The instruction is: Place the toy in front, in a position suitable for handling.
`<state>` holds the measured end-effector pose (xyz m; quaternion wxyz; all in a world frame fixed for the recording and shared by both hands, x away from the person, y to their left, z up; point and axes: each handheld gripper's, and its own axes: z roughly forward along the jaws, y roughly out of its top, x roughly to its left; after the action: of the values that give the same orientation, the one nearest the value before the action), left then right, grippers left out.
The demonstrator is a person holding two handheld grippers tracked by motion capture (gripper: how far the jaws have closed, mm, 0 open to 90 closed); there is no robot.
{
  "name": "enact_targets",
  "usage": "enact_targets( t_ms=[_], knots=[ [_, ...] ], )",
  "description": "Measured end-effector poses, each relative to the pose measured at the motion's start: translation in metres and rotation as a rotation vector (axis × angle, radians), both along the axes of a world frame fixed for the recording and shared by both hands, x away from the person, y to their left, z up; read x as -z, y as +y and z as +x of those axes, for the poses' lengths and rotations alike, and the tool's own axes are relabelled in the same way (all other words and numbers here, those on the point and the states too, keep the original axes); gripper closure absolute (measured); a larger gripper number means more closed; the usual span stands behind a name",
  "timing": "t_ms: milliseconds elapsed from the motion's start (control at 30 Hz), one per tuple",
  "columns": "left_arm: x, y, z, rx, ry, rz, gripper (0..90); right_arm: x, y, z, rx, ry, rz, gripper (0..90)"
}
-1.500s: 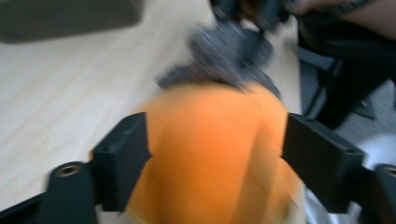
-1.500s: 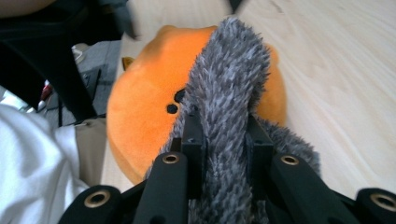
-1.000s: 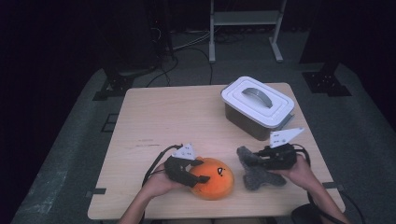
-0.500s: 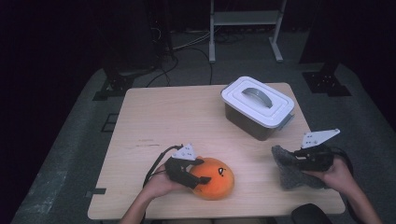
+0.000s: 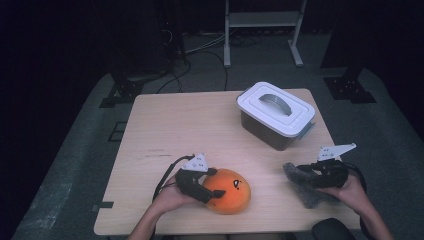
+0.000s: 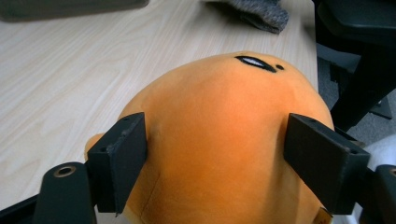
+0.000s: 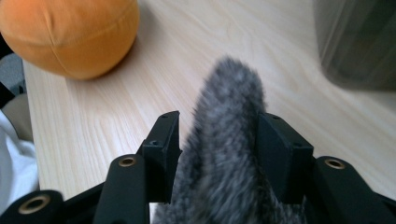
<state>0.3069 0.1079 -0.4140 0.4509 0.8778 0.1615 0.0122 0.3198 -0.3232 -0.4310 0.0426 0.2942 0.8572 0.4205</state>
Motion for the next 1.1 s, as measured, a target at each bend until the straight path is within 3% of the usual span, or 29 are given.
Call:
enact_targets(
  t_ms=[167, 600, 1100],
  knots=[
    [-0.005, 0.001, -0.001, -0.001, -0.011, -0.029, 19.4, -0.01, 0.003, 0.001, -0.003, -0.028, 0.021, 46.9],
    [-0.01, 0.007, -0.003, 0.004, -0.043, -0.04, 18.0, -0.034, 0.015, 0.01, -0.013, -0.095, 0.028, 46.6],
    [-0.016, 0.025, 0.0, -0.057, -0.08, -0.073, 13.0, -0.062, 0.03, 0.034, -0.005, -0.141, 0.048, 36.0]
  ],
)
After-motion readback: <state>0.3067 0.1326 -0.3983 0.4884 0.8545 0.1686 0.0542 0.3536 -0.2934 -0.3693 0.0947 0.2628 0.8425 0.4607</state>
